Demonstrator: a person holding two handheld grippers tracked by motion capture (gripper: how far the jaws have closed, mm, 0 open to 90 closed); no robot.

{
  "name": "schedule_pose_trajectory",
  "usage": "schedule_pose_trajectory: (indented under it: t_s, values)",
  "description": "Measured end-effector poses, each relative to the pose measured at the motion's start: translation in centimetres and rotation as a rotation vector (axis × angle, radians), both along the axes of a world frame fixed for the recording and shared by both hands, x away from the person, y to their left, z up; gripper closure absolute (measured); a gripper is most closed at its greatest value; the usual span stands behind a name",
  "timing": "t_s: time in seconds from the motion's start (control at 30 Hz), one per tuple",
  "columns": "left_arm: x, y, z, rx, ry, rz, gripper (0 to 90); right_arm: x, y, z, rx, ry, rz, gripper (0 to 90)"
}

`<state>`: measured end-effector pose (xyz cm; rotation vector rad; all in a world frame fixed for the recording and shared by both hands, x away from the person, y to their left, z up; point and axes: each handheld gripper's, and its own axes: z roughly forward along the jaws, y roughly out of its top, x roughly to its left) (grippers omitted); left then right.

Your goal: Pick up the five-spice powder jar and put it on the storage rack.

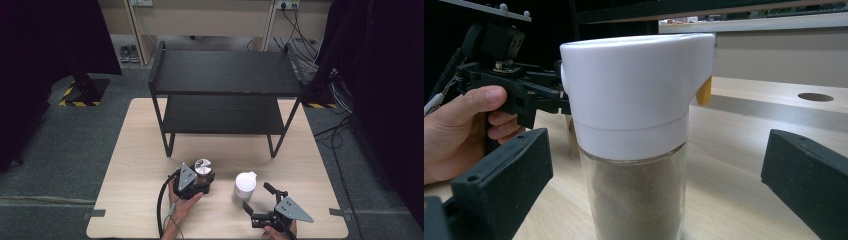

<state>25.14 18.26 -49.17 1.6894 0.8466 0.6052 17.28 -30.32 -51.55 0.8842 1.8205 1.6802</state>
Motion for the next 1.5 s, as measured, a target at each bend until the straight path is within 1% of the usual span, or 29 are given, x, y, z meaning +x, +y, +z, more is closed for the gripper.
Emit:
schedule_pose_trajectory:
  t_s: [0.1, 0.17, 0.5, 0.7, 0.87, 0.97, 1.3, 1.5]
  values:
    - [0.0, 0.3, 0.0, -0.010, -0.001, -0.008, 30.2, 0.0, 0.0, 0.0, 0.000, 0.000, 0.001, 0.4]
    - [0.0, 0.6, 0.0, -0.029, -0.001, -0.015, 30.2, 0.0, 0.0, 0.0, 0.001, 0.001, 0.000, 0.4]
    - [-0.1, 1.4, 0.2, -0.060, -0.009, -0.029, 30.2, 0.0, 0.0, 0.0, 0.003, 0.002, -0.001, 0.4]
    - [-0.4, 1.7, 0.9, -0.060, -0.025, -0.036, 30.2, 0.0, -0.1, 0.0, 0.005, 0.003, -0.001, 0.4]
    - [-0.7, 1.9, 1.7, -0.050, -0.039, -0.050, 30.2, 0.0, 0.0, 0.0, 0.004, 0.003, -0.001, 0.4]
    - [-0.8, 1.9, 2.0, -0.055, -0.044, -0.054, 30.2, 0.0, 0.0, 0.0, 0.004, 0.002, 0.000, 0.4]
    - [-0.8, 2.3, 2.8, -0.055, -0.050, -0.072, 30.3, 0.0, 0.0, 0.0, 0.004, 0.001, -0.001, 0.4]
    - [-0.9, 2.5, 3.9, -0.043, -0.051, -0.083, 30.3, 0.0, -0.1, 0.0, 0.004, 0.002, 0.000, 0.4]
